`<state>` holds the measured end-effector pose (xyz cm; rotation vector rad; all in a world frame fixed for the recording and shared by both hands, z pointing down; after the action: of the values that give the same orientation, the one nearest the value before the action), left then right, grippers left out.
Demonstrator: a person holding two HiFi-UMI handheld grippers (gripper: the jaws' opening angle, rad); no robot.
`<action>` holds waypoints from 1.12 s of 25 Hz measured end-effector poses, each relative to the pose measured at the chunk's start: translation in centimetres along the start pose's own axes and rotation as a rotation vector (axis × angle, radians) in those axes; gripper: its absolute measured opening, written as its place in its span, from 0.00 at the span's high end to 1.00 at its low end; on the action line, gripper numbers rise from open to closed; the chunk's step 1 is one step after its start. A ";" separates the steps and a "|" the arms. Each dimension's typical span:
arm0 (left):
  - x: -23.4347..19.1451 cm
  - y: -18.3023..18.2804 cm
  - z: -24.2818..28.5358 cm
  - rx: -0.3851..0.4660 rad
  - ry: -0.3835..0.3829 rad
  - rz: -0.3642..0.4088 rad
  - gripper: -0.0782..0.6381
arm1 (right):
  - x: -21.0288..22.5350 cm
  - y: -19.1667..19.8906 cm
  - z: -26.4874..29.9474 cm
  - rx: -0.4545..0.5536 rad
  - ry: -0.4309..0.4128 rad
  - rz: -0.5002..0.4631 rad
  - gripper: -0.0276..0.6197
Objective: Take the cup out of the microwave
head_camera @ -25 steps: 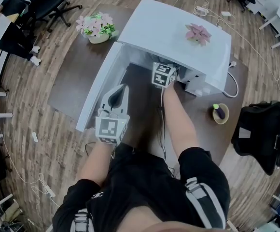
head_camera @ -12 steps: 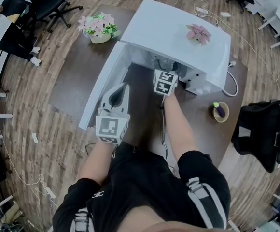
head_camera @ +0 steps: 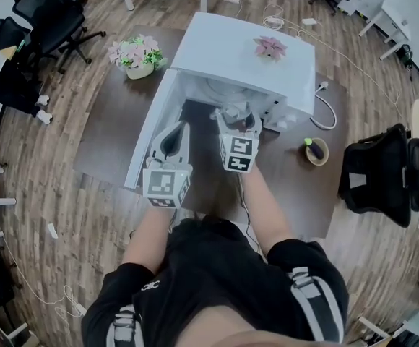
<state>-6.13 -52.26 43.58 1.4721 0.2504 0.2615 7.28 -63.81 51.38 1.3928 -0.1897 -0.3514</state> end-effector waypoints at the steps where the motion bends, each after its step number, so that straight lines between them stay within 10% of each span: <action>1: 0.2 -0.4 -0.2 0.007 0.008 -0.004 0.90 | -0.1 -1.0 -1.2 0.005 0.000 -0.001 0.38; 12: 2.5 -4.0 -1.8 0.071 0.119 0.045 0.90 | 0.3 -8.3 -10.5 0.084 0.065 0.000 0.38; 28: 2.9 -4.4 -2.0 0.059 0.134 0.063 0.90 | 1.0 -8.2 -11.7 0.048 0.077 0.047 0.38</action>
<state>-3.95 -49.83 38.96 1.5242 0.3216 0.4075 11.06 -54.40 41.25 1.4440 -0.1677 -0.2552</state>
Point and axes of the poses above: the fingertips, and each gripper's own axes: z forward along the fingers, x to its right, y out of its underside, the point moved 4 cm from there along -z, backward along the fingers, and after that the axes turned 5 degrees about y, right-handed, at the moved point
